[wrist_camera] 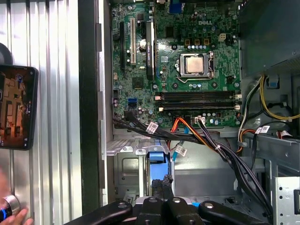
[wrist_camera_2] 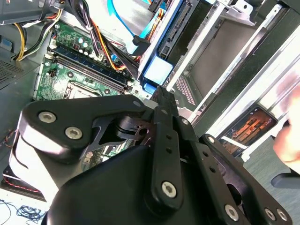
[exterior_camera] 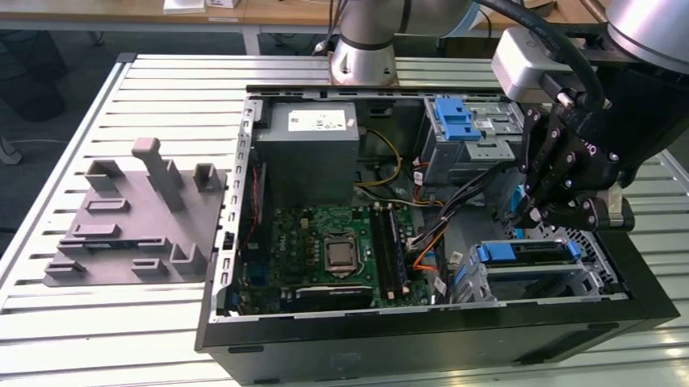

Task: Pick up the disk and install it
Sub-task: 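Insert the first disk wire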

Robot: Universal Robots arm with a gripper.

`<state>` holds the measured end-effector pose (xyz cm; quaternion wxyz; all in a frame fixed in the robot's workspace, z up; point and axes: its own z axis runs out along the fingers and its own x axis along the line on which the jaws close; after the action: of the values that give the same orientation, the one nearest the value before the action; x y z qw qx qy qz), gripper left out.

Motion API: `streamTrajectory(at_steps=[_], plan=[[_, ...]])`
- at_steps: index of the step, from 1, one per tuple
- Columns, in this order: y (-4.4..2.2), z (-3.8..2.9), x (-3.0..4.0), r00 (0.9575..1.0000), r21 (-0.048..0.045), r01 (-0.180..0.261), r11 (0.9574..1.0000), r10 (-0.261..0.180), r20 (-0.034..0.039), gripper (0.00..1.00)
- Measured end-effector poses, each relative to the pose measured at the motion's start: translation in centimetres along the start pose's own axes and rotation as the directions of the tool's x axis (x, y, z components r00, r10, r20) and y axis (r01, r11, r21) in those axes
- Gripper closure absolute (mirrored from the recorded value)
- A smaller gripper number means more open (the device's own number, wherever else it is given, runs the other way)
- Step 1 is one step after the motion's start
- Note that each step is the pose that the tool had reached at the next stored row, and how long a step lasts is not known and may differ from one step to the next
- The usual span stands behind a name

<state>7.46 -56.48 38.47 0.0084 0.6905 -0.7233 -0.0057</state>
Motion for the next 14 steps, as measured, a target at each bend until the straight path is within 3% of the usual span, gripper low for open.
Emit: streamTrajectory(at_steps=[9,10,14], plan=[[0.00,0.01,0.00,1.0000,0.0000,0.000,1.0000,0.000,0.0000,0.89],[0.00,0.01,0.00,1.0000,0.0000,0.000,1.0000,0.000,0.0000,0.82],[0.00,0.01,0.00,1.0000,0.0000,0.000,1.0000,0.000,0.0000,0.81]])
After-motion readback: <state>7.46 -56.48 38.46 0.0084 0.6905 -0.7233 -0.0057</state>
